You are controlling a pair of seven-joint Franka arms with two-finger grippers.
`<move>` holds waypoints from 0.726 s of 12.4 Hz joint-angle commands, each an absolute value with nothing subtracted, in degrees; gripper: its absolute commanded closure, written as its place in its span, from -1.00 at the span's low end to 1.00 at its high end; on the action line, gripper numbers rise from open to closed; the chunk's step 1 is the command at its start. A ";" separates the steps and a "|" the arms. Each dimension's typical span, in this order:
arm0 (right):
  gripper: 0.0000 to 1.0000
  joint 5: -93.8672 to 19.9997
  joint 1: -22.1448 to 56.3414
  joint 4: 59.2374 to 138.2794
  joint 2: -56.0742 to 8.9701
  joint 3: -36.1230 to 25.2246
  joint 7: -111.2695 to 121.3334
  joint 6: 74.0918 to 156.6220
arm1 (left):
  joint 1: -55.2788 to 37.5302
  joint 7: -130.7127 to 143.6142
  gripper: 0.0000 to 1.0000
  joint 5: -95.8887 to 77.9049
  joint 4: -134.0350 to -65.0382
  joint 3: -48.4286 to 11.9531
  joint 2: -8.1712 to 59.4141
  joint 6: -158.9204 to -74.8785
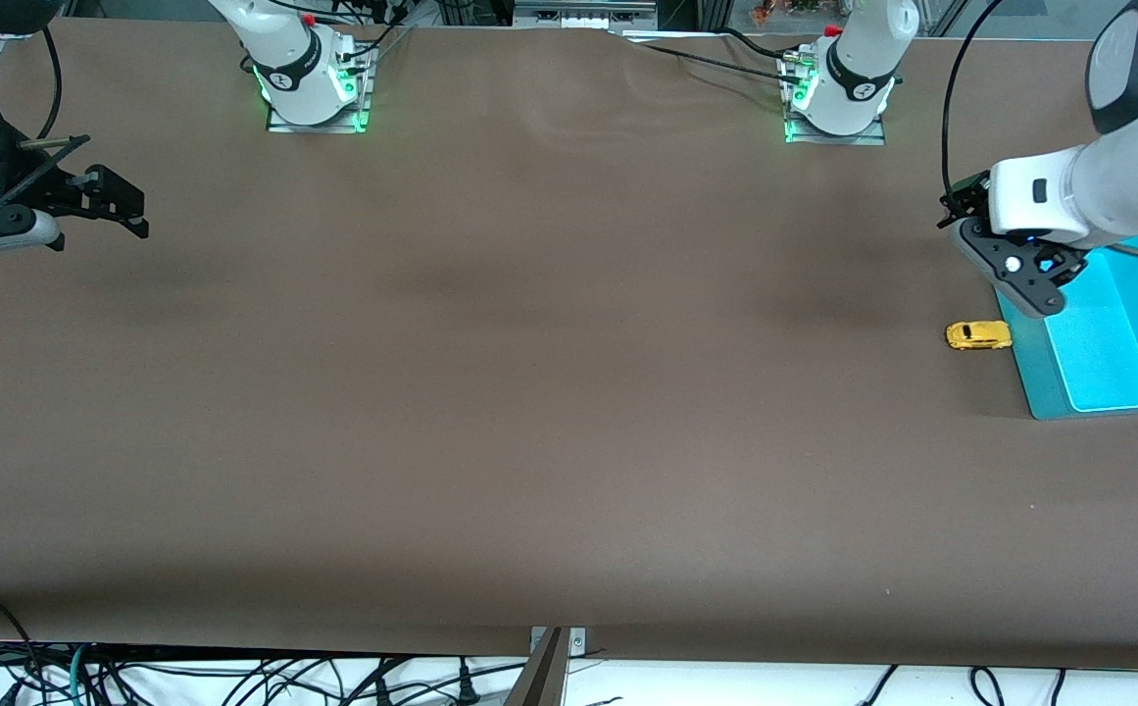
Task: Wind and store yellow beetle car
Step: 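Lower the left gripper onto the yellow car beside the tray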
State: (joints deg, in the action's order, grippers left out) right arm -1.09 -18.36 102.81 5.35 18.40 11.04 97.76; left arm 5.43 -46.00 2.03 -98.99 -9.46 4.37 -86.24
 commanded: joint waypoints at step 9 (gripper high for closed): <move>-1.00 -0.09 -17.75 100.02 4.66 17.67 10.28 93.96 | 16.87 -81.36 -1.00 14.05 -126.45 -9.76 5.10 -121.23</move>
